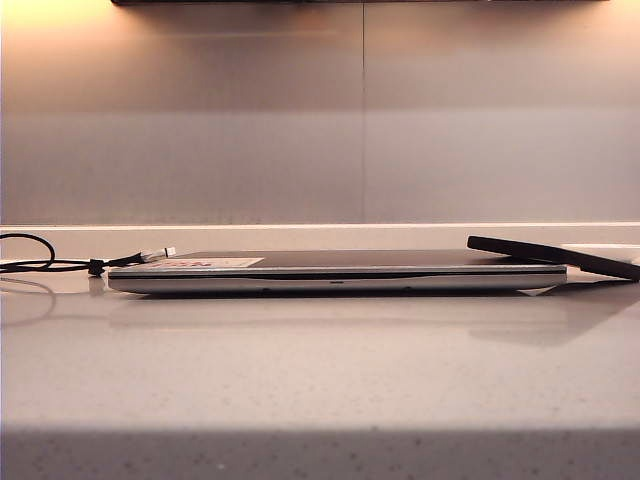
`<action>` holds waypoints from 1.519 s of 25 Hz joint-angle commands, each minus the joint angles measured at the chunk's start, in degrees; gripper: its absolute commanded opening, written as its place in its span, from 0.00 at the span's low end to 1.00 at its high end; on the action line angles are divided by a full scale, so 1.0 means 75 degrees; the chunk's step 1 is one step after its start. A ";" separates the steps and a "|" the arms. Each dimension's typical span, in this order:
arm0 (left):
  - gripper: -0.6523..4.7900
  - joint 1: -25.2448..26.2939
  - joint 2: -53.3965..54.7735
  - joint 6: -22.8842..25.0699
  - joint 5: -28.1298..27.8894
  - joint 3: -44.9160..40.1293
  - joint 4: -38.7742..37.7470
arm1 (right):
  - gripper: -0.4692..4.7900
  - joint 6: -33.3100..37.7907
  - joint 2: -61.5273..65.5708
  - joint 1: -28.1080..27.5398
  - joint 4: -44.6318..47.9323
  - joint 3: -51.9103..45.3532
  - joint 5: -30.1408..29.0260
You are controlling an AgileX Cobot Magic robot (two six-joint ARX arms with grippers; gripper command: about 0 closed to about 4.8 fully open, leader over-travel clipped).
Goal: Pick up the charging cable and the phone, plug the charging cable into the charging port on the phone, and finally place them back on the table.
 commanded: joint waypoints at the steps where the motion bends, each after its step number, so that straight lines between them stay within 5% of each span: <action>1: 0.11 -0.0003 0.0006 0.0187 0.0023 0.0032 0.0076 | 0.09 0.0009 -0.0015 0.0012 0.0085 0.0041 0.0009; 10: 0.11 -0.0006 0.0006 0.0149 0.0023 0.0073 0.0221 | 0.09 0.0498 -0.0015 0.0015 0.0050 0.0166 0.0015; 13: 0.11 -0.0006 0.0006 -0.0586 0.0023 0.0475 0.0271 | 0.09 0.0930 0.0015 0.0015 -0.0347 0.0833 0.0248; 19: 0.11 -0.0009 0.0099 -0.0766 0.0023 0.1236 0.0370 | 0.09 0.0927 0.0187 0.0015 -0.0959 0.2142 0.0221; 29: 0.11 -0.0064 0.2611 -0.0755 0.0023 0.2541 0.1049 | 0.09 0.0912 0.2774 0.0023 -0.0950 0.4182 -0.0883; 34: 0.11 -0.1087 0.4170 -0.0659 0.0023 0.2731 0.1827 | 0.09 0.0629 0.3433 0.0519 -0.0930 0.4546 -0.0994; 38: 0.11 -0.2361 0.5368 0.0565 0.0023 0.2734 0.2139 | 0.09 0.0358 0.3631 0.1737 -0.1274 0.4660 -0.0603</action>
